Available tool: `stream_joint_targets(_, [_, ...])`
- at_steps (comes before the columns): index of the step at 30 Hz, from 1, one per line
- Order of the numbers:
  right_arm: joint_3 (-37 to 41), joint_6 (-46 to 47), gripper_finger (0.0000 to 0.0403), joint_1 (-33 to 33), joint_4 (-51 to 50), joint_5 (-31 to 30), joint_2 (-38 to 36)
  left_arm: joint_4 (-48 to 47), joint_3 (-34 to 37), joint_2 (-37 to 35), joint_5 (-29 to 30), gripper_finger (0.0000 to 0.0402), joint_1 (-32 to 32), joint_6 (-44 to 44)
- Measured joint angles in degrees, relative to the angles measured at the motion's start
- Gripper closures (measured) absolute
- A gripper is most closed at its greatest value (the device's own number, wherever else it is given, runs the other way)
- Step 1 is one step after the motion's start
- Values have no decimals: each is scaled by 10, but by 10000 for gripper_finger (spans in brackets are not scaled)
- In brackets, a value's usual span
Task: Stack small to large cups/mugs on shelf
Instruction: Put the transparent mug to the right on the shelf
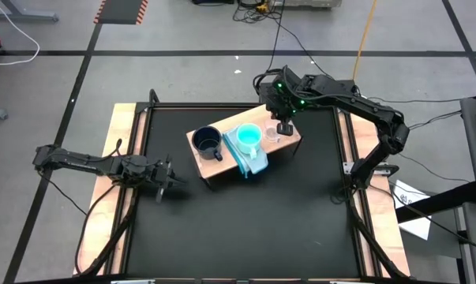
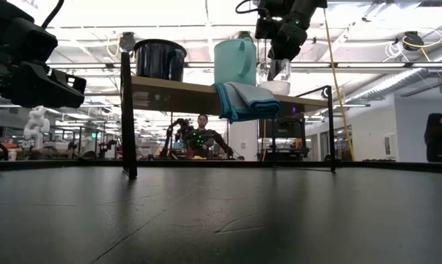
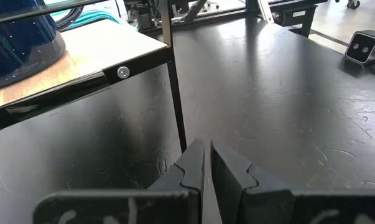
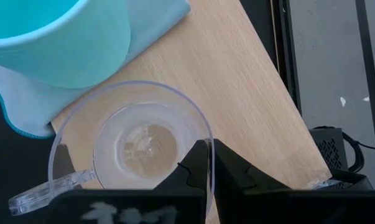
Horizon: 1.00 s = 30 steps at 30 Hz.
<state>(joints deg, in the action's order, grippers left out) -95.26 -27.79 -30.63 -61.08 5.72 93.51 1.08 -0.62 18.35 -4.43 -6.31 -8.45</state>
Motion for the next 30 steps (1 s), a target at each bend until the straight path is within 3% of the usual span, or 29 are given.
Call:
stream_joint_targets(14, [2, 11, 348, 1, -3, 1, 2, 0, 0, 0, 0, 371, 0, 0])
stream_joint_targets(30, [1, 16, 344, 26, 34, 3, 2, 0, 0, 0, 0, 371, 0, 9])
